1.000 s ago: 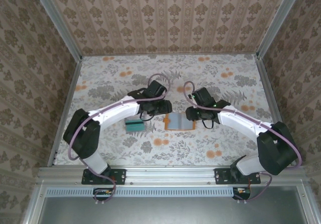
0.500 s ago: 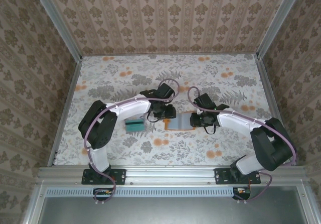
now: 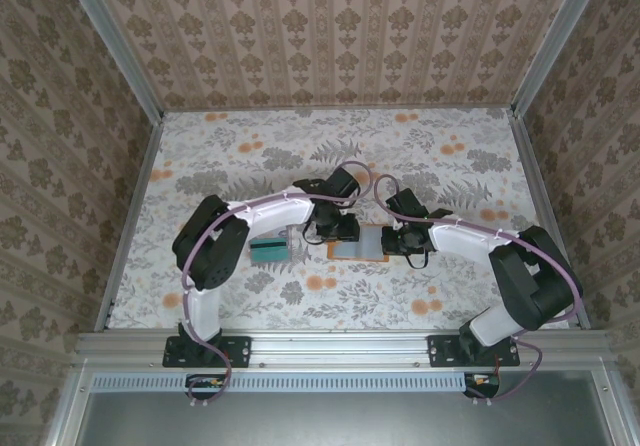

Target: Take the credit cards out of the card holder

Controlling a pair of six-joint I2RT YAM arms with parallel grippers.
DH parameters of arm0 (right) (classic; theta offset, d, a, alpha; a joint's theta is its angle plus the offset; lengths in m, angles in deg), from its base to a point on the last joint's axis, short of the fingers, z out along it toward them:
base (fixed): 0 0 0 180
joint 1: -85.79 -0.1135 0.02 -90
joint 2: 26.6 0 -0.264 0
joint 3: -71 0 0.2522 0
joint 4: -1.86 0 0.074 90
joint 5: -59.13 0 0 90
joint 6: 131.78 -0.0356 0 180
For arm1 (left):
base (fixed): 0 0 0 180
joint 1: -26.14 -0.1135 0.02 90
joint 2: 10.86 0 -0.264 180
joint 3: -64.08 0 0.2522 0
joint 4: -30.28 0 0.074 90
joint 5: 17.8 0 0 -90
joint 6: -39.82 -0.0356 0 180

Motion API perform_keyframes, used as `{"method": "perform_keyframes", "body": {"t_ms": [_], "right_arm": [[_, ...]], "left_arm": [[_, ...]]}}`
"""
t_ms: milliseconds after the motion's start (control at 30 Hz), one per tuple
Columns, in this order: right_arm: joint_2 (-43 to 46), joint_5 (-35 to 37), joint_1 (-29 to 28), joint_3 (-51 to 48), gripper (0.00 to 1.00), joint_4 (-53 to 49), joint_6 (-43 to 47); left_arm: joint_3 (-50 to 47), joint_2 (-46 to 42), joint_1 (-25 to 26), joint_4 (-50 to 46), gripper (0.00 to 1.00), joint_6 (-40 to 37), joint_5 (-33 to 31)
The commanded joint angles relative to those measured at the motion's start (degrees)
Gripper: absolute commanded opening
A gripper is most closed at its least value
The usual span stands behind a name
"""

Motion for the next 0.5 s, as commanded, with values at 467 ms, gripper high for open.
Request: {"method": "perform_keyframes", "body": {"t_ms": [467], "right_arm": [[-1.40,-0.89,0.35,-1.00,0.13,0.86,-1.46]], "left_arm": [[-2.33,-0.76,-1.73,-5.05,0.27,1.39,-3.57]]}}
